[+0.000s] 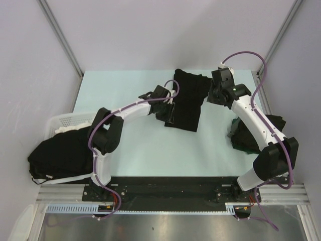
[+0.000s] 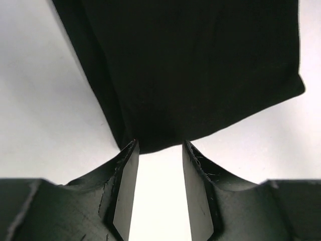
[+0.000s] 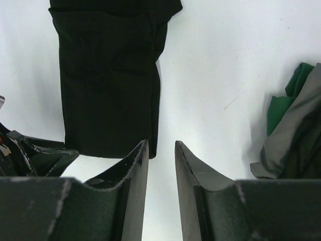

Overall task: Fold and stack the t-shirts
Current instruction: Grab one side of the 2/3 rectangular tshirt with both arms

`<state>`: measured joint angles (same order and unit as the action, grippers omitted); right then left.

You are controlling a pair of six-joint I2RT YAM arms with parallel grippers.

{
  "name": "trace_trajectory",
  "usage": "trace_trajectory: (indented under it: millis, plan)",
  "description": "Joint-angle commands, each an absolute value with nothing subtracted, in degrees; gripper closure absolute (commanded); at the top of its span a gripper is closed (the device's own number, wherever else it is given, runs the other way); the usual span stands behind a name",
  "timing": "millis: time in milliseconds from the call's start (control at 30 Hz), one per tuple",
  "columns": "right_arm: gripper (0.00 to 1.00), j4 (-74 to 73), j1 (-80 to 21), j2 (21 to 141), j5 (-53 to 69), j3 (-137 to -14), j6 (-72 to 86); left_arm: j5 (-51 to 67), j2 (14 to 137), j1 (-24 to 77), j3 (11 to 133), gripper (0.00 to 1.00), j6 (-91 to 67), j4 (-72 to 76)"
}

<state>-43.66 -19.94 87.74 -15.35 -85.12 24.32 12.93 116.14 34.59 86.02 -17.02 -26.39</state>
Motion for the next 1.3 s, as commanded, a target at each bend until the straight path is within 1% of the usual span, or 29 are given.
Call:
trace_trajectory:
  millis: [0,133,267,733,1267]
  plan:
    - [0.68,-43.42,-19.51,87.36,-15.03,-85.87,23.47,10.11,115.49,34.63,88.94,0.54,-18.37,-29.53]
    - [0.68,-42.8,-19.6,88.33,-14.68,-85.87,23.55,8.71,113.91,34.63,89.12,0.51,-19.07,-32.34]
    - [0.68,-41.84,-19.6,88.86,-13.63,-85.87,23.91,7.82,113.38,34.63,87.63,0.51,-18.81,-32.96]
    - [0.68,-43.33,-18.9,87.37,-14.5,-86.31,22.5,8.35,117.16,34.54,89.38,0.51,-20.04,-32.96]
    - [0.69,-45.88,-18.37,87.28,-14.68,-88.24,21.88,8.79,122.08,34.1,92.02,0.49,-21.36,-33.75]
